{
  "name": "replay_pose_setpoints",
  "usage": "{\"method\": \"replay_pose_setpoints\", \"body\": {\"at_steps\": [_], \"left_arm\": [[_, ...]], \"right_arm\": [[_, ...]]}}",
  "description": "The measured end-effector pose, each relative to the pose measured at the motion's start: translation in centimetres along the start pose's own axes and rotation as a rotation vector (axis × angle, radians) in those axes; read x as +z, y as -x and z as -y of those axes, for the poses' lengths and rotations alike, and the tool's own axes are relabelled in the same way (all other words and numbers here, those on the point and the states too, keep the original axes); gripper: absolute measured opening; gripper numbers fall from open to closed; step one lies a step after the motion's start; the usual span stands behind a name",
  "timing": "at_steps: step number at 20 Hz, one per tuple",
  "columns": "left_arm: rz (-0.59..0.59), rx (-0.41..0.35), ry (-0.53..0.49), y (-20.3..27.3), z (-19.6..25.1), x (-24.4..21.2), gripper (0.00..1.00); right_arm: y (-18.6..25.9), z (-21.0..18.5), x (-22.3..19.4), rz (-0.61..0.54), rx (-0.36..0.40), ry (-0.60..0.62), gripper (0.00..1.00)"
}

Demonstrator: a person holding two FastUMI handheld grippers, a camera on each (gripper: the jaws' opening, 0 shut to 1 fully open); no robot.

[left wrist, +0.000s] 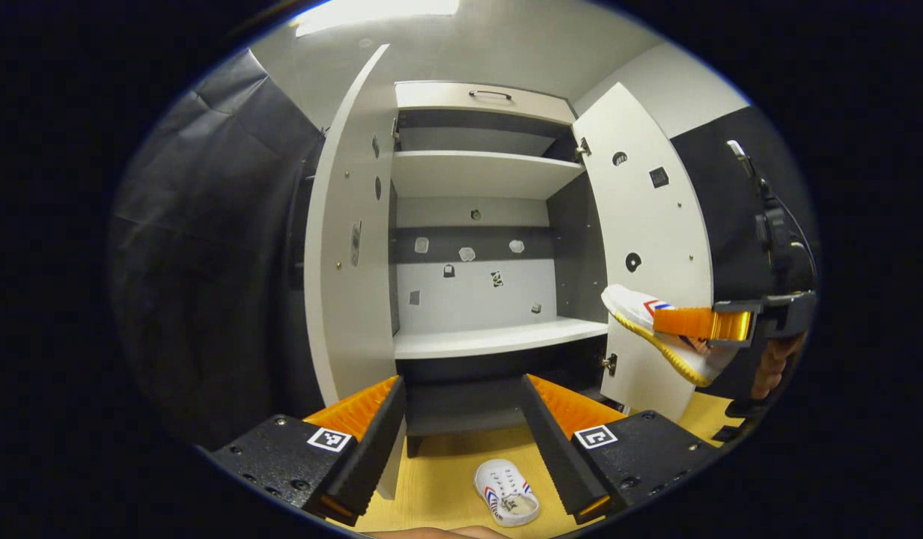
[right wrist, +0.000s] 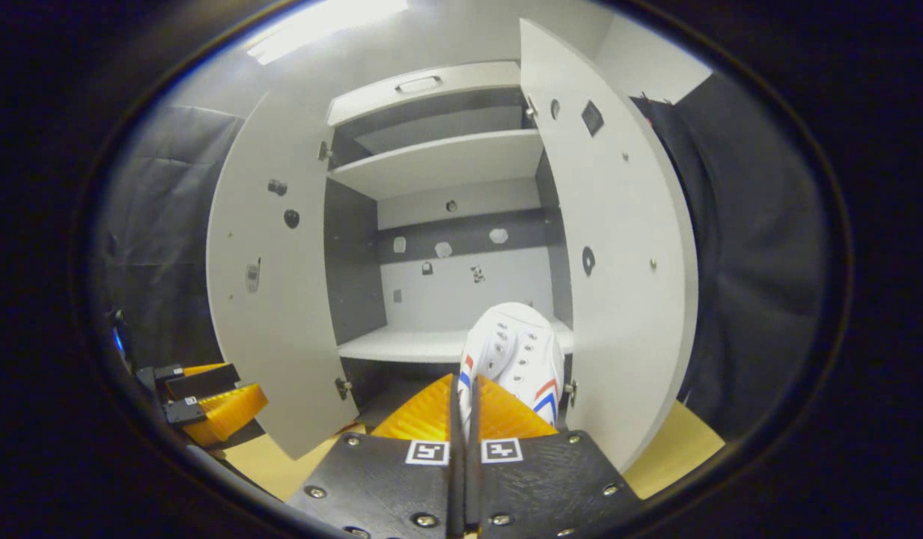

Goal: Grab one shoe with the right hand and put it into the shoe cabinet, grab the other shoe with the left hand and put it into the shoe cabinet; then close the right door with the right hand and the left door with the left hand.

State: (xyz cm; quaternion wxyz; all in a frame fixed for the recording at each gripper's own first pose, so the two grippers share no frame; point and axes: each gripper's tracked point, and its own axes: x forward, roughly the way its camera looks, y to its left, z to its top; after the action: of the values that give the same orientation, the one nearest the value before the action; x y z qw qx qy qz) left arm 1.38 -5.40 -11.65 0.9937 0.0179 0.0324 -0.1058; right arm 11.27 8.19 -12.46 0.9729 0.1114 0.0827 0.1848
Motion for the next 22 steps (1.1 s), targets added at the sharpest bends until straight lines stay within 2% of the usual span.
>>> {"method": "replay_pose_setpoints", "body": {"at_steps": [1,2,6,10,12,14,15,16,22], "left_arm": [[0.002,-0.013,0.009,-0.6,0.4,0.3,0.92],[0.004,-0.031,0.020,-1.2,0.8,0.8,0.92],[0.038,-0.062,0.095,-3.9,0.7,2.1,0.93],[0.044,-0.048,0.126,-6.1,0.0,2.2,0.90],[0.032,-0.052,0.125,-6.9,-0.2,1.7,0.90],[0.013,-0.102,0.128,-7.4,0.8,1.2,0.93],[0.004,-0.127,0.118,-7.7,1.2,0.8,0.89],[0.010,-0.133,0.112,-8.0,1.2,1.0,0.93],[0.009,-0.060,0.115,-9.7,-1.2,0.6,0.92]], "right_arm": [[-0.4,0.1,1.6,0.010,-0.008,0.015,0.05],[-0.9,0.0,3.1,0.018,-0.012,0.031,0.01],[-4.2,-1.2,7.7,0.033,0.006,0.078,0.01],[-9.3,-1.0,9.5,0.028,-0.030,0.108,0.01],[-12.5,-1.3,9.4,0.017,-0.029,0.130,0.01],[-16.1,-1.1,8.0,-0.025,-0.032,0.128,0.01],[-18.0,-1.0,7.2,-0.050,-0.032,0.127,0.01],[-19.8,-0.8,6.3,-0.071,-0.029,0.129,0.01],[-28.2,0.5,1.6,-0.165,-0.023,0.119,0.01]]}}
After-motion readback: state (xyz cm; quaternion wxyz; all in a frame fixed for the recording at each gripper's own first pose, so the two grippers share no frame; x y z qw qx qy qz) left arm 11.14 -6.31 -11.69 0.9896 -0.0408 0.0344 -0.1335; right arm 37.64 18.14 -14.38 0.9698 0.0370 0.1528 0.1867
